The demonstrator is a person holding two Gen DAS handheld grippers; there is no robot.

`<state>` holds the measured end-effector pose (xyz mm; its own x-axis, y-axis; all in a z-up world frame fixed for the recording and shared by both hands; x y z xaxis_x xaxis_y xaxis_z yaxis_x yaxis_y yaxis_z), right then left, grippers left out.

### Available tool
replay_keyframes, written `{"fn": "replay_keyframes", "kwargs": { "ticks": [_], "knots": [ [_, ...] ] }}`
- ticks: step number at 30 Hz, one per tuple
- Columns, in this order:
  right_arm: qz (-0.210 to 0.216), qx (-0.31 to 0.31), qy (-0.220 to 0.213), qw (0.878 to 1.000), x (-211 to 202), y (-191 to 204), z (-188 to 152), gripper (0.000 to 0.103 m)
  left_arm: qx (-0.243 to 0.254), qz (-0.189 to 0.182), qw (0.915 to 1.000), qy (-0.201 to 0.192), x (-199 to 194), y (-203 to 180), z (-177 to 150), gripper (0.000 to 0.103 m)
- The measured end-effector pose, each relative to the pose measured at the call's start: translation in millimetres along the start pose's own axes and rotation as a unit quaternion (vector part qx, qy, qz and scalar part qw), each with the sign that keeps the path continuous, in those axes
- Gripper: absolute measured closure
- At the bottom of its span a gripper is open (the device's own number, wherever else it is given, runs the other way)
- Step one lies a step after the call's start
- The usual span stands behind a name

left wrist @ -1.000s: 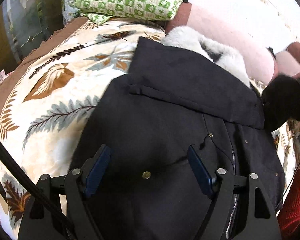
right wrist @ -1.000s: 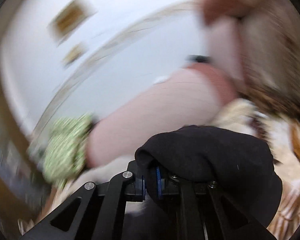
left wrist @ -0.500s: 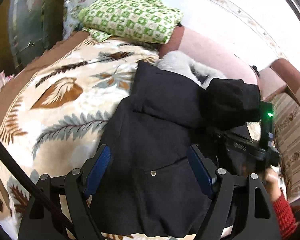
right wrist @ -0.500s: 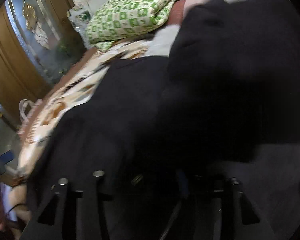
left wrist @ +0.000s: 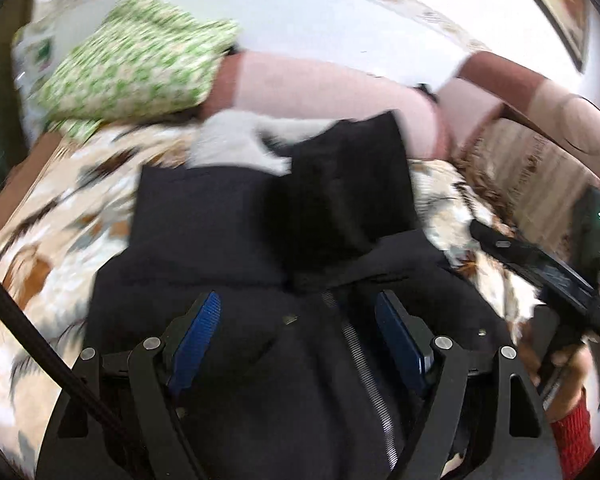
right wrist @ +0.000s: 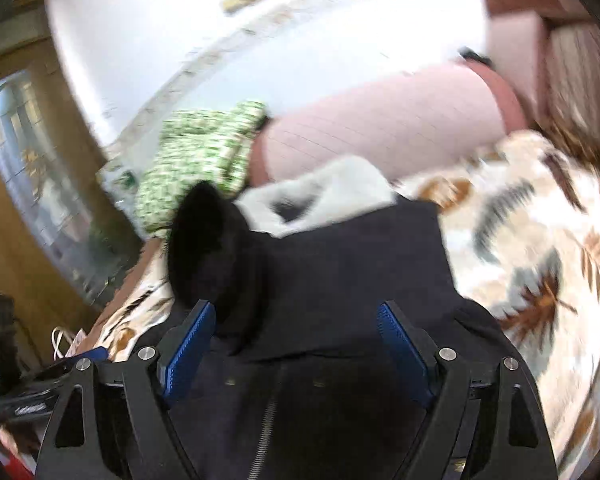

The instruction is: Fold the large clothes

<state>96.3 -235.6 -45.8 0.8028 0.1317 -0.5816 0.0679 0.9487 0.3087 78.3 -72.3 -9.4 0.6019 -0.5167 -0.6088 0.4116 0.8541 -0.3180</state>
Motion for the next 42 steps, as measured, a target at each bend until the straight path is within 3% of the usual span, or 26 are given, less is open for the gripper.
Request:
{"fn": "replay_keyframes", "kwargs": {
  "ticks": [3, 8, 11, 13, 16, 18, 20, 25, 27, 30, 33, 37, 40, 42],
  "knots": [
    [-0.023, 0.024, -0.001, 0.999, 6.1, -23.9, 6.9, 0.016, 0.062, 0.01, 0.9979, -0.015, 19.0, -28.4, 8.5, 0.018],
    [-0.018, 0.075, -0.005, 0.997, 5.7, -49.0, 21.0, 0.016, 0.147, 0.081, 0.9858, -0.007, 73.5, -49.7, 18.9, 0.018],
    [-0.033, 0.071, -0.011, 0.997, 1.7, -52.3, 24.2, 0.016, 0.168, 0.127, 0.9776, -0.003, 95.3, -45.0, 33.2, 0.022],
    [-0.042, 0.066, -0.013, 0.997, 2.9, -54.7, 24.4, 0.016, 0.151, 0.155, 0.9763, 0.012, 103.9, -27.5, 46.4, 0.068],
    [-0.058, 0.064, -0.011, 0.996, 4.8, -60.6, 23.4, 0.016, 0.05, 0.13, 0.9902, 0.007, 95.0, 18.2, 69.5, 0.073],
    [-0.061, 0.069, -0.007, 0.996, 8.1, -65.2, 22.5, 0.016, -0.002, 0.154, 0.9879, -0.011, 80.4, 63.7, 80.7, 0.073],
    [-0.06, 0.079, 0.001, 0.995, 13.5, -68.9, 21.3, 0.016, -0.04, 0.196, 0.9798, -0.006, 71.4, 110.4, 76.8, 0.08],
    [-0.058, 0.085, 0.024, 0.994, 29.0, -66.6, 14.7, 0.016, -0.142, 0.211, 0.9658, 0.05, 66.7, 196.9, 23.1, 0.079],
    [-0.063, 0.078, 0.026, 0.995, 32.2, -63.8, 13.0, 0.016, -0.161, 0.224, 0.9603, 0.041, 54.1, 215.9, 11.7, 0.073],
    [-0.072, 0.067, 0.031, 0.995, 38.8, -61.1, 9.6, 0.016, -0.215, 0.196, 0.9566, 0.022, 41.2, 230.7, 5.4, 0.049],
    [-0.086, 0.055, 0.035, 0.994, 49.5, -60.1, 6.3, 0.016, -0.258, 0.167, 0.9515, -0.016, 24.3, 237.3, 8.2, 0.045],
    [-0.113, 0.026, 0.038, 0.993, 75.8, -58.3, 7.3, 0.016, -0.238, 0.158, 0.9571, -0.051, 26.0, 230.0, 24.4, 0.038],
    [-0.132, 0.018, 0.049, 0.99, 98.3, -64.8, 3.9, 0.016, -0.208, 0.164, 0.9639, -0.024, 49.8, 227.4, 28.2, 0.037],
    [-0.138, 0.033, 0.074, 0.987, 114.9, -73.9, -5.9, 0.016, -0.192, 0.2, 0.9607, 0.011, 67.0, 236.3, 21.5, 0.037]
  ]
}}
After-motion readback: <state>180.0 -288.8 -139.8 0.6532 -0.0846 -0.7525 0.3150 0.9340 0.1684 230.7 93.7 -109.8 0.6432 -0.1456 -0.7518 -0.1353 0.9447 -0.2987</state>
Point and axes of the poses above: each gripper's, at about its wrist camera, not at the fingertips, and x roughly the way its jaws point, y to its left, z to its top, the point moved 10 cm from there along x, roughly the way its jaws point, and after that the axes turned 13 degrees about -z, right-handed, at the moved point
